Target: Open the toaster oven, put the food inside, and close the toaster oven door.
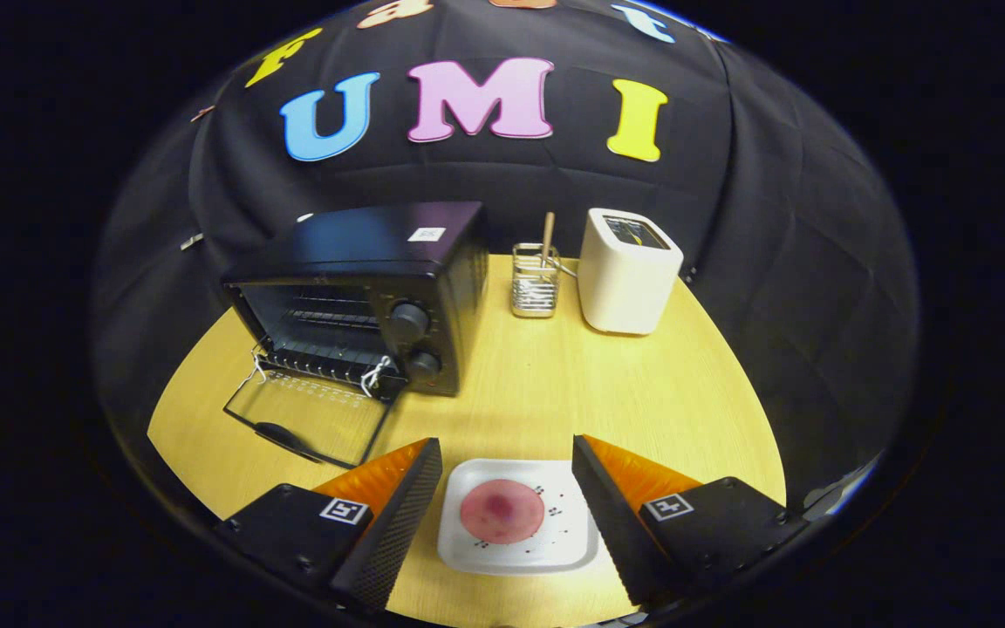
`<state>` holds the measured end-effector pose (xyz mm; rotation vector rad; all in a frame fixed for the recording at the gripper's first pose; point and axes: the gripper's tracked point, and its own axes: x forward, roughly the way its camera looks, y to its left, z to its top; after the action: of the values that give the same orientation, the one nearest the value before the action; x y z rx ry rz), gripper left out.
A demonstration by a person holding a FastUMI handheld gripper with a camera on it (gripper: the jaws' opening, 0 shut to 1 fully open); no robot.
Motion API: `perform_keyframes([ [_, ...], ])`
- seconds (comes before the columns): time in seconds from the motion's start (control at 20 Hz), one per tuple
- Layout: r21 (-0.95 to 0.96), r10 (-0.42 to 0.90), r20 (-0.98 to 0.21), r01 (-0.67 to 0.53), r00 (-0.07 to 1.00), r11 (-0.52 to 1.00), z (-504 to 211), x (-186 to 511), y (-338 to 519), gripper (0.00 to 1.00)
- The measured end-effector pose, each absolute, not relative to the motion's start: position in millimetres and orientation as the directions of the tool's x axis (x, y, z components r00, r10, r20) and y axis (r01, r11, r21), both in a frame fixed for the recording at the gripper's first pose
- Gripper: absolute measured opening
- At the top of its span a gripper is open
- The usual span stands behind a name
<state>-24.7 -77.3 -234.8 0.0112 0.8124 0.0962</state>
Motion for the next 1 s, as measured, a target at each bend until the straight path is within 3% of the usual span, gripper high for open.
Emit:
perform_keyframes([
  [0.75,0.09,0.089,-0.852,-0.024,0.516,0.996,-314,-52,-191,0.99],
  [1.0,0.149,0.15,-0.89,-0.036,0.432,0.988,-339,-66,-190,1.0],
])
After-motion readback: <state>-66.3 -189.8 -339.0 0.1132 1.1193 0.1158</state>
